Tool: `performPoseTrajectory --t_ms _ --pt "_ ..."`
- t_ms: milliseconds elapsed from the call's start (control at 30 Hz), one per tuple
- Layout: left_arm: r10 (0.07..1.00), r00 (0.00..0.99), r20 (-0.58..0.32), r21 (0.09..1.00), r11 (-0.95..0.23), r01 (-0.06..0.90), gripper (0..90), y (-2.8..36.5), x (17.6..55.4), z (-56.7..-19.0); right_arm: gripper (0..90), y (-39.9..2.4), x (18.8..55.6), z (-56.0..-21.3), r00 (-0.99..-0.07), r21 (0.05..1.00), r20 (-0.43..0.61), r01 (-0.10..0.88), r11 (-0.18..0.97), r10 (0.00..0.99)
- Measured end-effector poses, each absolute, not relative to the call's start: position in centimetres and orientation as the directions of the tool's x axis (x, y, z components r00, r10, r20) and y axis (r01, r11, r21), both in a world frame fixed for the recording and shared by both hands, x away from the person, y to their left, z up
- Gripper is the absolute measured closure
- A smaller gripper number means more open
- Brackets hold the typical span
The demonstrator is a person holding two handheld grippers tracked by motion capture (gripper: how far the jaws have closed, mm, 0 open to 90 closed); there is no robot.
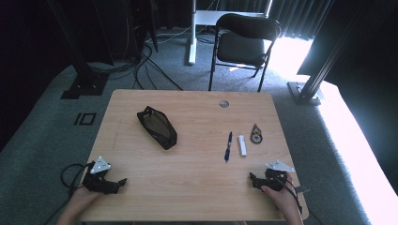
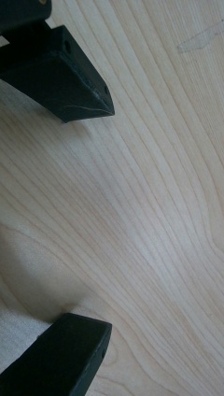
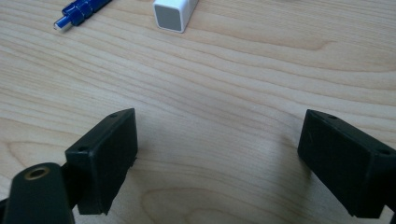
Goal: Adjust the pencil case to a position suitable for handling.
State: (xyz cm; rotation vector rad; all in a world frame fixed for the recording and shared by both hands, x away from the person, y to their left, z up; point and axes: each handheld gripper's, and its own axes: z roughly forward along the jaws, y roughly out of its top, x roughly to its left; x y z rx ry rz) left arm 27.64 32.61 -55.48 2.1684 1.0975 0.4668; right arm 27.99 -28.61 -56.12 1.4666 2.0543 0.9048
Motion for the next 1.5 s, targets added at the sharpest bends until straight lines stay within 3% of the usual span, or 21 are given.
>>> performPoseTrajectory --t_ms 733,1500 --pt "0.808 0.589 0.022 0.692 -0.437 0.574 1.2 32.5 27.6 -55.5 12.9 -28.0 29.6 -55.0 -0.335 0.754 0.049 0.630 0.185 0.941" --pt "0.808 0.589 0.022 0.692 -0.438 0.574 1.2 32.5 27.6 -55.5 12.9 -22.6 31.4 -52.1 -0.428 0.808 0.058 0.551 0.209 0.902"
